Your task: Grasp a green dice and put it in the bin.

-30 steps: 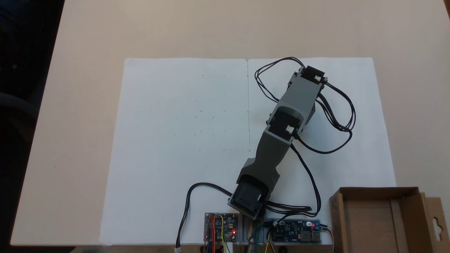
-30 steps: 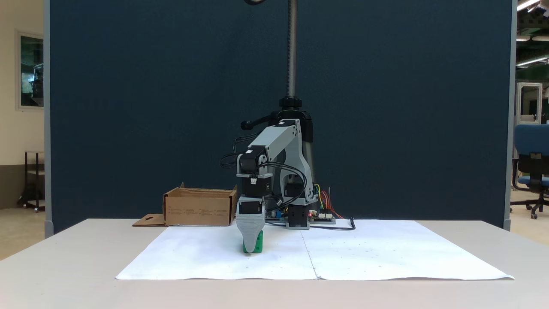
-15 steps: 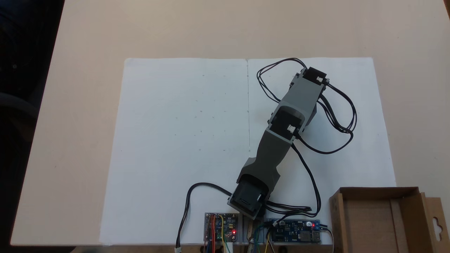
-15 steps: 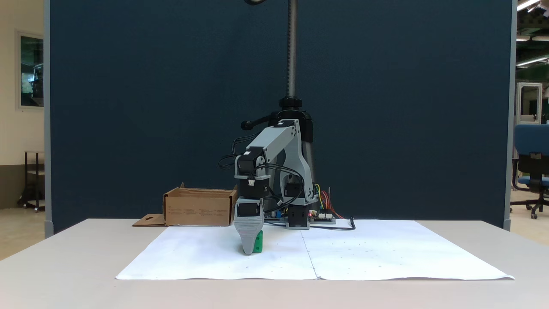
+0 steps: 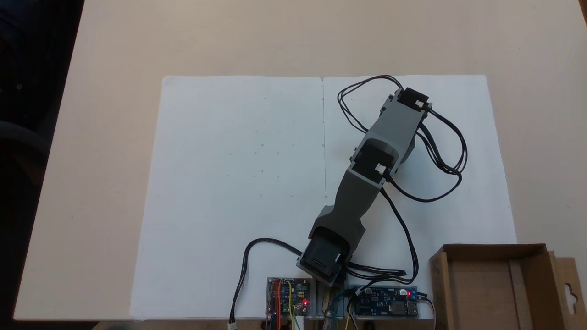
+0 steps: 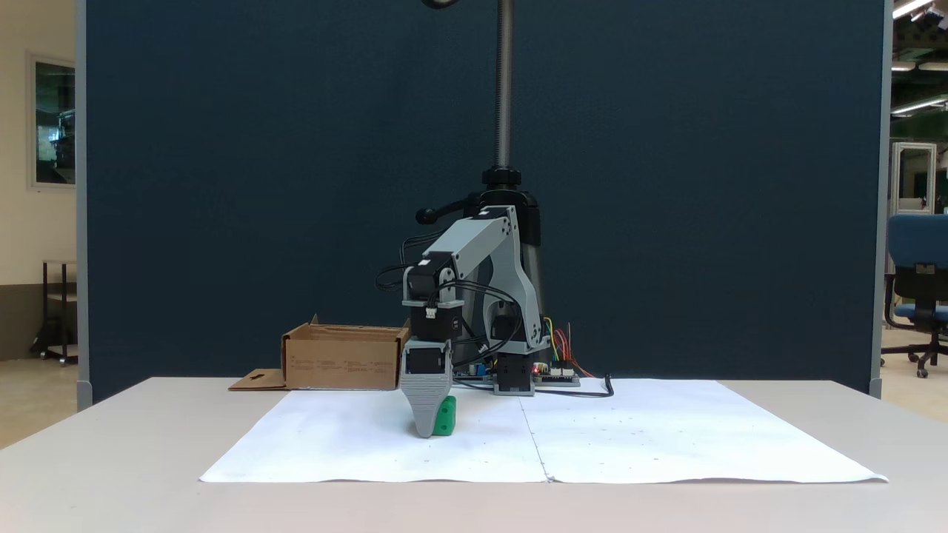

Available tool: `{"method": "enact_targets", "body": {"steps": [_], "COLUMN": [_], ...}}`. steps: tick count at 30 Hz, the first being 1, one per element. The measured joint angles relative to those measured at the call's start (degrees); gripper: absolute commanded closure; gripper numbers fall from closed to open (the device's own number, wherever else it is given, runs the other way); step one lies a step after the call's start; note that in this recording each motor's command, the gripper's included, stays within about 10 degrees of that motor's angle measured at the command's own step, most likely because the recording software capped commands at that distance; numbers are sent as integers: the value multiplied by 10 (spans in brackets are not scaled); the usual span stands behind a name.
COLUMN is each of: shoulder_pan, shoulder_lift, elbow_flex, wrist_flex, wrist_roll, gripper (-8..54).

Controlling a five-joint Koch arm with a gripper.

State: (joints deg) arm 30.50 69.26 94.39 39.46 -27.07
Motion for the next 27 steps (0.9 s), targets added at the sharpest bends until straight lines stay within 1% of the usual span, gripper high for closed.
{"method": "enact_targets", "body": {"steps": [24,25,26,27], "shoulder_pan": [-31,-29,-28,-28], "shoulder_lift": [0,0,0,0], "elbow_flex": [0,0,0,-1], "wrist_flex": [-1,-1,-1,-3], "wrist_roll": [0,0,0,1], "gripper": [192,207,255,283]}}
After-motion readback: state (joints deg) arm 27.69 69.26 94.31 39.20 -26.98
